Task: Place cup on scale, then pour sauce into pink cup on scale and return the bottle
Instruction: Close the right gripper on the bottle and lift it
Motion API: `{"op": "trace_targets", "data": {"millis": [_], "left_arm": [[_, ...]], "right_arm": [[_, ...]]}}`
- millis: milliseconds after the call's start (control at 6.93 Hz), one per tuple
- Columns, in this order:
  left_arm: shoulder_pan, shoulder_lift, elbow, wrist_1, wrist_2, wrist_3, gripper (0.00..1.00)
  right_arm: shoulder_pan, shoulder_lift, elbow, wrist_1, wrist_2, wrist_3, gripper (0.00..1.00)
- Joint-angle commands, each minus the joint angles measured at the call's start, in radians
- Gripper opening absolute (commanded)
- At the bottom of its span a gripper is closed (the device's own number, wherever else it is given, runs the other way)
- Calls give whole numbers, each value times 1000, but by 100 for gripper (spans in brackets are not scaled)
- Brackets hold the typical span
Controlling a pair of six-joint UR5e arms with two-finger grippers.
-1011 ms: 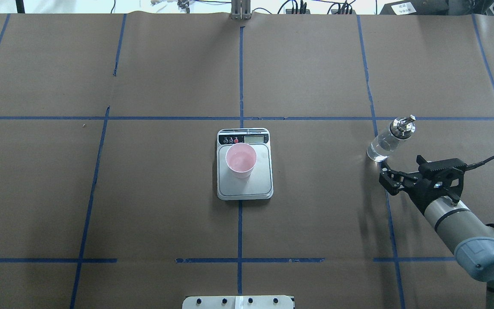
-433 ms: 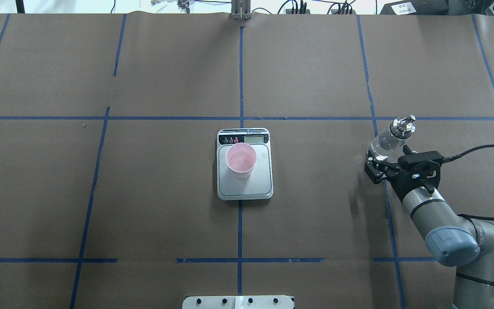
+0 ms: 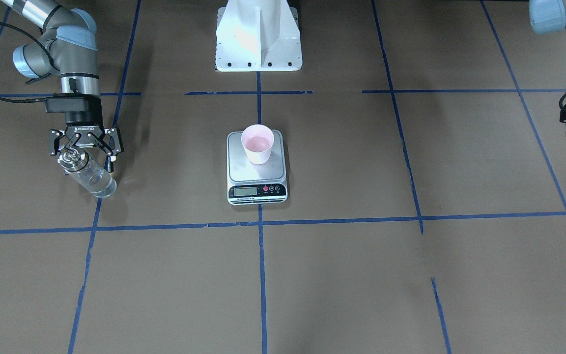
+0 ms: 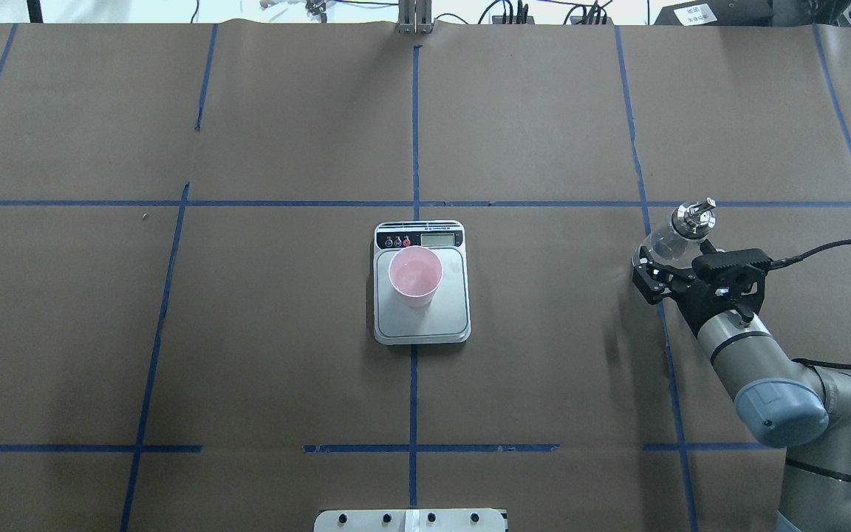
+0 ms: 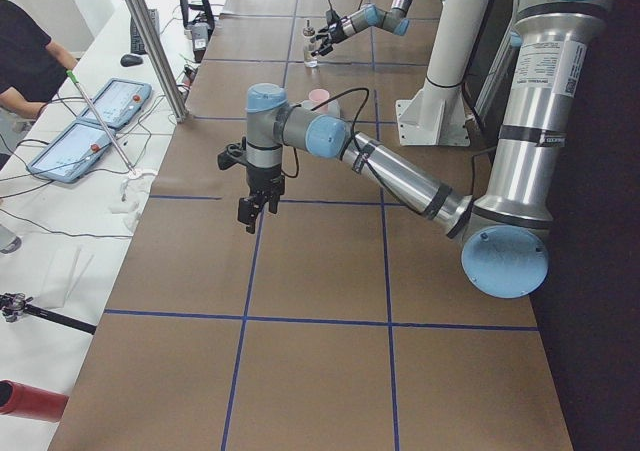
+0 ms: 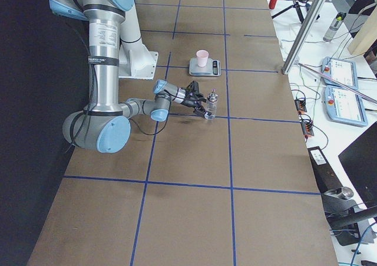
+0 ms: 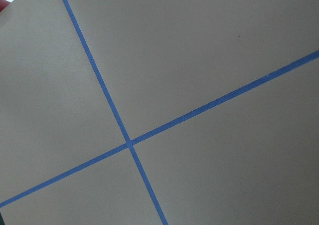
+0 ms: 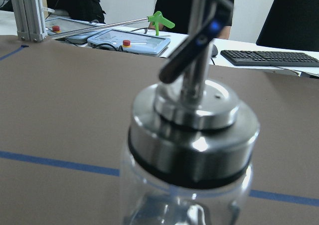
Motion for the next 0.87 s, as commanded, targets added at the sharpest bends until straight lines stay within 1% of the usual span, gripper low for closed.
{"op": "trace_targets", "data": {"millis": [0, 144, 433, 722], "left_arm": [[-4, -5, -1, 0, 13, -1, 100], [-4, -5, -1, 2, 13, -1, 100], [-4, -5, -1, 2, 13, -2, 100], [-1, -6, -1, 2, 13, -5, 100]], "right_arm": [[16, 2, -5, 24, 3, 0, 99], [19, 5, -6, 24, 4, 0, 99], [20, 45, -32, 26, 6, 0, 99], [25, 43, -40, 26, 6, -1, 98]]}}
